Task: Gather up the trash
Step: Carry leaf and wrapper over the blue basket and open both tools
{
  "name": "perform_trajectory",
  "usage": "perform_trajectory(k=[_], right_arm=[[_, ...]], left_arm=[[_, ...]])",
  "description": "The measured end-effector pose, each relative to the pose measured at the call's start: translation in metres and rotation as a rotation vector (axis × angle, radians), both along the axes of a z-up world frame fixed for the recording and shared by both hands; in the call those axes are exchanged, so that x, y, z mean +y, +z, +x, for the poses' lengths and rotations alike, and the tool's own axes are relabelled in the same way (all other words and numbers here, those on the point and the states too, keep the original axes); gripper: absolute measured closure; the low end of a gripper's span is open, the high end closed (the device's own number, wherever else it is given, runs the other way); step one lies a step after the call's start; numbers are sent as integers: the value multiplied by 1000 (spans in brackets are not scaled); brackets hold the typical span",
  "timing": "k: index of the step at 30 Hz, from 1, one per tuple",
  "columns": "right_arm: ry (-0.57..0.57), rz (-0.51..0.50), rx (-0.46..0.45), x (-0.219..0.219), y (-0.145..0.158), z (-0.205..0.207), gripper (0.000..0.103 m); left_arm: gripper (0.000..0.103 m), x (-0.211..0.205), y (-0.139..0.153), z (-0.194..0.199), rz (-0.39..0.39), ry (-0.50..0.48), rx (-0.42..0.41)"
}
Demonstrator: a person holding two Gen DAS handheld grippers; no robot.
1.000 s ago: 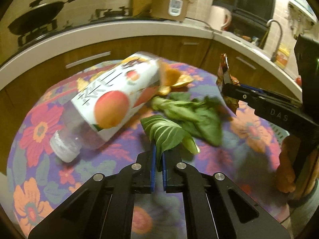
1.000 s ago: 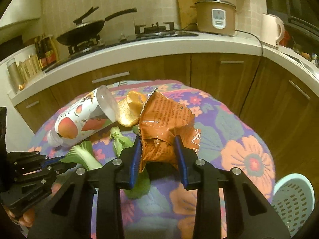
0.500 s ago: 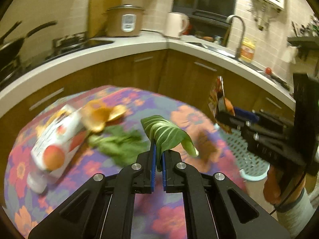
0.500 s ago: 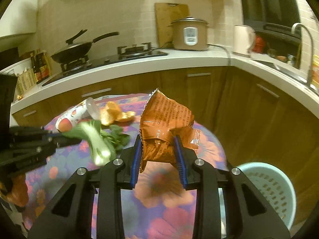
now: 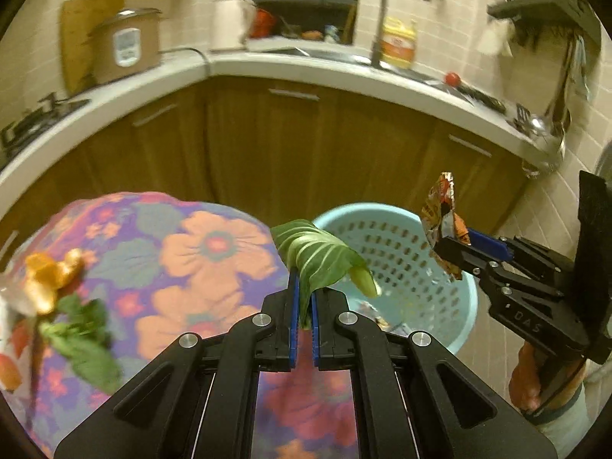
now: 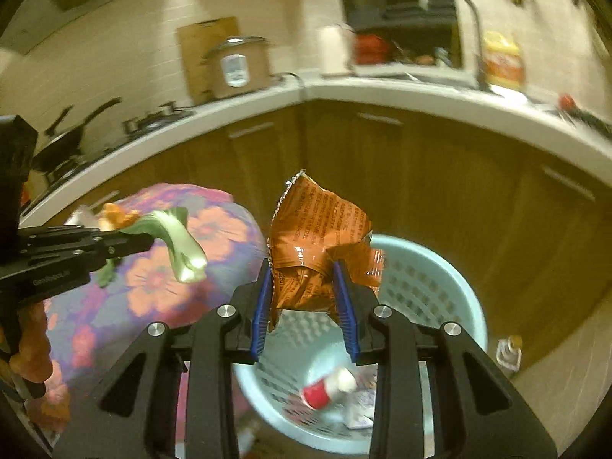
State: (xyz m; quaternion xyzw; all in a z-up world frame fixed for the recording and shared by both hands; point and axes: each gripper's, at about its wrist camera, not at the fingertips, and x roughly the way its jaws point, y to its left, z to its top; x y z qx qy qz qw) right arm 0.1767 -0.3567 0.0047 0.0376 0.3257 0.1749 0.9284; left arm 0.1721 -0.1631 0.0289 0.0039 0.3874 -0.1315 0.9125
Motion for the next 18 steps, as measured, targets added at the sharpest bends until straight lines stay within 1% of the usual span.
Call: perform_trajectory(k=[3, 6, 8, 12, 15, 17, 18], right_arm=[[-42, 17, 66, -17, -16, 7, 75], [-58, 31, 129, -25, -30, 14, 74], [-64, 43, 163, -29, -39, 17, 72], [-74, 46, 188, -30, -46, 20, 72], [-79, 56, 208, -30, -49, 22, 71], [-77, 68, 229, -31, -52, 23, 69], [-78, 73, 244, -31, -54, 24, 63]], left_arm=[[100, -19, -12, 10, 4, -28, 38], [100, -33, -25, 18, 4, -47, 75], [99, -39, -32, 22, 4, -56, 92], [96, -43, -41, 26, -7, -66, 122], [96, -45, -47, 28, -5, -70, 135], [95, -48, -50, 29, -7, -75, 148], [92, -49, -52, 29, -4, -80, 153]])
